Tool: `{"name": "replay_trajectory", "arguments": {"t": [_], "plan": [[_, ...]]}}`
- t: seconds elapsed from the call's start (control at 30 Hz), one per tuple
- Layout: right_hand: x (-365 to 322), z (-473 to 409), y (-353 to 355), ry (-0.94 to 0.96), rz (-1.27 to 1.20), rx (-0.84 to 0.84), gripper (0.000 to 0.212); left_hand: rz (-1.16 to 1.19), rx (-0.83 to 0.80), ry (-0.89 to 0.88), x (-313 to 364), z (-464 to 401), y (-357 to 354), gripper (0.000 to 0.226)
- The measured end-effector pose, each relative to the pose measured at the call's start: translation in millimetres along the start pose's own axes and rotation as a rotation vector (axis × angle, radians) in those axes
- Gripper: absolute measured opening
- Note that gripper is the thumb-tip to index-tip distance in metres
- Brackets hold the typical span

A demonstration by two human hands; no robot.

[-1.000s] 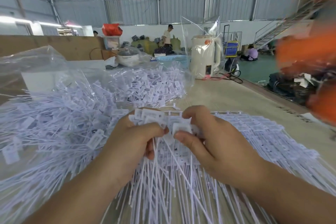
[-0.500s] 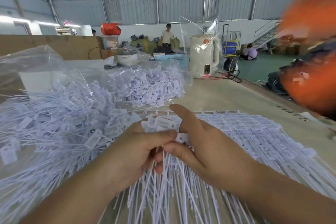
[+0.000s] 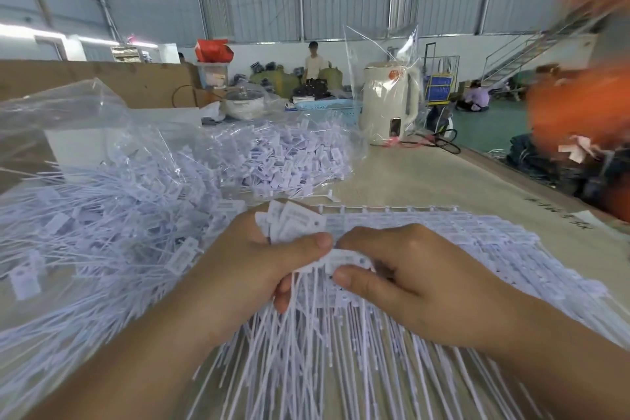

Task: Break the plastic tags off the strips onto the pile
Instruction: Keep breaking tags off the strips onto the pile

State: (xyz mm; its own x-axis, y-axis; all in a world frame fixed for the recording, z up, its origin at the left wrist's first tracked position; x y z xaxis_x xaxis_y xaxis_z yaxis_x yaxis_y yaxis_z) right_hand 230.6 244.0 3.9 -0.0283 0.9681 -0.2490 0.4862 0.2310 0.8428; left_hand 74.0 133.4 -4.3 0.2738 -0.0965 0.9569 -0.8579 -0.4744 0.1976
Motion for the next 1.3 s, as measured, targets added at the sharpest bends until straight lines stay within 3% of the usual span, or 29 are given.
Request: {"name": "replay_trajectory", "arguments": {"t": [0.17,0.3,0.43,0.53,0.7,0.83,0.9,1.07,1.13,1.23,1.3], "plan": [[-0.8,-0.6,-3.3,-0.019,0.08,0.116,0.026,0.13,0.101,0.043,-1.1,-1.4,-11.6,0.017],[-4.3,0.4,-3.9,0.024,0.17,0.311,0.027,0.396,0.176,0.163,3.7,0.9,-23.4,0.019],[-11.4,2.3,-4.9,0.135,0.293,0.496,0.024,0.514,0.164,0.311,3.5,2.6,-23.2,0.016],[-12.2,3.2,6.5,0.139,0.246,0.604,0.021,0.581,0.216,0.368,-1.2,0.1,-13.0,0.024],[-7.7,1.5,0.5,0.025,-0.047,0.275,0.033,0.433,0.09,0.166,7.7,4.5,-26.7,0.025],[-2.5,-0.8,-9.6,-0.015,-0.056,0.148,0.057,0.425,0.069,0.139,7.3,6.9,-26.6,0.038],[-3.4,-1.4,-12.3,0.001,-0.043,0.105,0.062,0.254,0.004,0.081,5.5,6.6,-24.9,0.029],[-2.6,-2.1,-13.2,0.006,-0.13,0.075,0.061,0.193,-0.062,0.045,3.8,7.6,-26.4,0.028],[1.0,-2.1,-10.0,-0.025,-0.209,0.053,0.051,0.23,-0.032,0.035,5.2,6.0,-23.9,0.027],[8.3,-0.5,-5.4,-0.067,-0.235,0.028,0.017,0.319,0.06,0.031,4.7,2.7,-17.2,0.023],[10.6,0.1,-4.7,-0.086,-0.184,0.013,0.022,0.296,0.064,0.052,1.9,1.4,-14.7,0.024]]}}
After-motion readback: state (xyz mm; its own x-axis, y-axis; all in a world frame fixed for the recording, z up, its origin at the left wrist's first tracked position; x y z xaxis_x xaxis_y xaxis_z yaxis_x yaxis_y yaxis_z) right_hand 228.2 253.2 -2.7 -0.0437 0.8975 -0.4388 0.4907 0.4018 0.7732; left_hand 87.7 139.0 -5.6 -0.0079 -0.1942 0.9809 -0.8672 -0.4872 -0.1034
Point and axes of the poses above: each hand's wrist, its own z-axis away from the middle knuckle, its own y-axis out of the back of the hand, x = y × z, the point moved 2 cm from there along -z, towards the middle knuckle, and after that the axes turned 2 degrees about y, right-handed, at the moved point
